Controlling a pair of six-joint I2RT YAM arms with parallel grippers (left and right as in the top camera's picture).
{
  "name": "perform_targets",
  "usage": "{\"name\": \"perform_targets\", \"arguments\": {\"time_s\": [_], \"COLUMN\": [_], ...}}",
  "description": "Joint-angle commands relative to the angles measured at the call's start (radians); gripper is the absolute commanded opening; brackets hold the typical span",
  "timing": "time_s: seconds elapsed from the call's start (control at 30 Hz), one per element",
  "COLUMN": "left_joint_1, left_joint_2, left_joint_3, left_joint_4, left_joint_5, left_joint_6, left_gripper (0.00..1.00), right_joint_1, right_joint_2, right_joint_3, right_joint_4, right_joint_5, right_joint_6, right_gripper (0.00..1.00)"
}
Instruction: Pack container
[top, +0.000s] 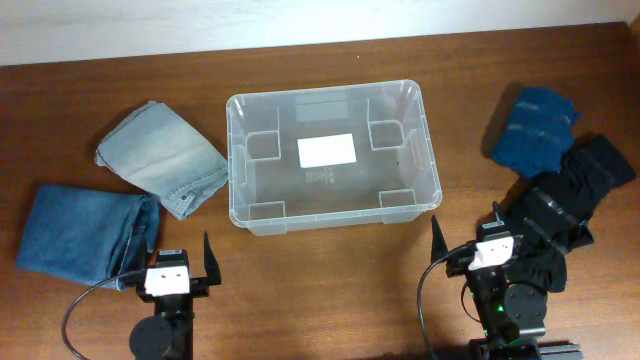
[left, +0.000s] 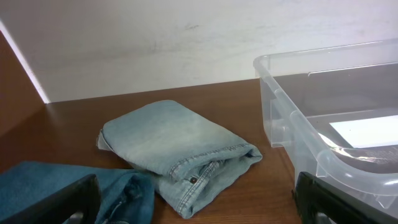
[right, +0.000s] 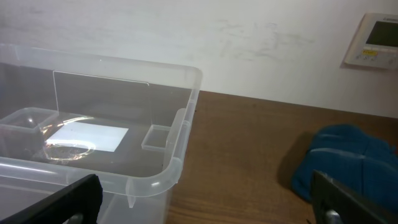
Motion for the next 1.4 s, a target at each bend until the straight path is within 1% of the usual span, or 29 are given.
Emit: {"name": "perform_targets", "arguments": {"time_s": [0.0,0.57,0.67,0.87,0.93,1.03,1.1,1.23,1.37], "left_joint_1": [0.003,0.003,0.003,0.003,0.003,0.003,0.003,0.003,0.003], "left_joint_2": [-0.001,-0.001,-0.001,-0.001,-0.001,-0.001,-0.001,0.0,0.022], "left_joint_3": [0.0,0.0,0.0,0.0,0.0,0.0,0.0,0.043,0.141], "left_joint_4": [-0.005,-0.005,-0.01,-0.01,-0.01,-0.01,-0.01,-0.045,-0.127], "left_joint_5": [0.007,0.007,0.053,0.052,0.053,0.053,0.053,0.053,0.053], "left_joint_6": [0.016,0.016,0.016,0.016,0.011,-0.055,-0.094,-0.132,-0.132], "left_gripper": [0.99,1.0,0.99,1.0,1.0,1.0,0.99,0.99,0.99], "right_joint_1": [0.003,0.003,0.003,0.004,0.003,0.003,0.003,0.002,0.002], "right_joint_2": [-0.009,-0.009,-0.008,-0.008,-0.008,-0.008,-0.008,0.014,0.105], "right_joint_3": [-0.005,-0.005,-0.005,-0.005,-0.005,-0.004,0.004,0.081,0.237], "right_joint_4": [-0.004,-0.005,-0.004,-0.003,0.001,-0.001,-0.016,-0.095,-0.209], "right_joint_5": [-0.013,-0.024,-0.024,-0.025,-0.053,-0.047,-0.025,0.053,0.12], "right_joint_6": [-0.006,-0.002,-0.002,-0.002,0.005,0.128,0.182,0.232,0.231], "right_gripper": [0.99,0.99,0.98,0.99,0.99,0.98,0.98,0.99,0.98]}}
